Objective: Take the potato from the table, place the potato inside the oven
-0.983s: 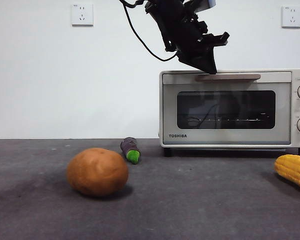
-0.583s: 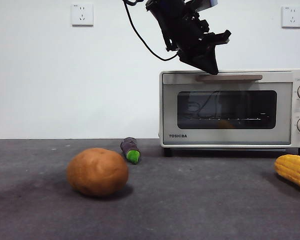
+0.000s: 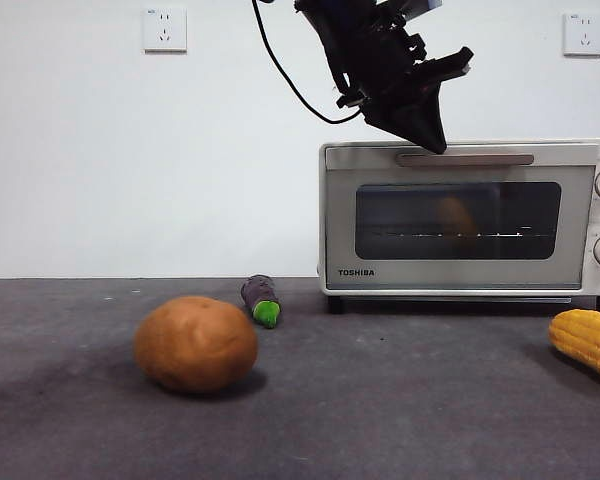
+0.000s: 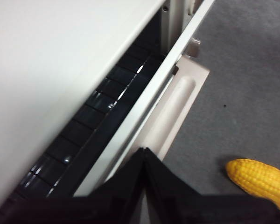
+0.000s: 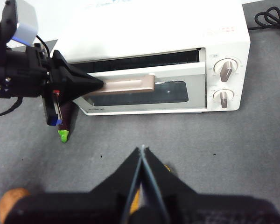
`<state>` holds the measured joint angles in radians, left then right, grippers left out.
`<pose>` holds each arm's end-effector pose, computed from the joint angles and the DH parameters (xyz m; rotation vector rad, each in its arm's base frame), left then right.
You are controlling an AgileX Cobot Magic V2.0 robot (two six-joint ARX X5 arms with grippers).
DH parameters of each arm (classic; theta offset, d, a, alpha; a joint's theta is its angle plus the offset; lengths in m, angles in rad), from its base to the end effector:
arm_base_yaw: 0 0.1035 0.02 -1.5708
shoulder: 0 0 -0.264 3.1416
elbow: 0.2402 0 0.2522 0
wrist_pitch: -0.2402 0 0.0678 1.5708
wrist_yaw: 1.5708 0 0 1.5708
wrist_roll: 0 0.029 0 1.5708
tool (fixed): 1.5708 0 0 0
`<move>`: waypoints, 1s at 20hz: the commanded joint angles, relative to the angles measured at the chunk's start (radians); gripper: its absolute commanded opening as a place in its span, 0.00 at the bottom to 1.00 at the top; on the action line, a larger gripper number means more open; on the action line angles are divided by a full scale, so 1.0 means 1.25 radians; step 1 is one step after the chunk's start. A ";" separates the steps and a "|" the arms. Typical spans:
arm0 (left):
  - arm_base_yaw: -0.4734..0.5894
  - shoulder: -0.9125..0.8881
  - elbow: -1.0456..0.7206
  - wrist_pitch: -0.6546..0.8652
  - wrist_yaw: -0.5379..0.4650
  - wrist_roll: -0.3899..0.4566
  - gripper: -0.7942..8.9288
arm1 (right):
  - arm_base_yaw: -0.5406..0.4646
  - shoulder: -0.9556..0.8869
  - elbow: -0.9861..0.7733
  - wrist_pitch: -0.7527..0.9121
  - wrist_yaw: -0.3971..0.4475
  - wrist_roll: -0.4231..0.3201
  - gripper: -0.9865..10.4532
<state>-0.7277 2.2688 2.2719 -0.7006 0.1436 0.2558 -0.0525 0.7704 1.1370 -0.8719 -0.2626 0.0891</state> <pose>0.3769 -0.3413 0.3045 0.4372 0.5808 -0.9223 0.1218 0.0011 0.3848 0.1663 0.5091 0.1833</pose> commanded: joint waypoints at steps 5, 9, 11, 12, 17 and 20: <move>-0.007 0.062 -0.040 -0.082 -0.025 -0.045 0.07 | 0.001 -0.014 0.004 -0.008 -0.002 -0.002 0.09; -0.015 0.062 -0.041 -0.097 -0.025 -0.062 0.07 | 0.001 -0.030 0.004 -0.026 0.002 -0.002 0.09; -0.018 0.062 -0.041 -0.104 -0.023 -0.068 0.07 | 0.001 -0.039 0.004 -0.033 0.003 -0.002 0.09; -0.020 0.062 -0.041 -0.105 -0.019 -0.070 0.07 | 0.001 -0.044 0.004 -0.035 0.005 -0.002 0.09; -0.023 0.062 -0.041 -0.109 0.011 -0.088 0.07 | 0.001 -0.072 0.004 -0.039 0.011 -0.002 0.09; -0.023 0.062 -0.041 -0.132 0.015 -0.096 0.07 | 0.001 -0.089 0.008 -0.051 0.018 -0.002 0.09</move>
<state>-0.7864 2.3028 2.2398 -0.8856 0.2443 0.1516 -0.0525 0.6613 1.1400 -0.9428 -0.2398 0.0895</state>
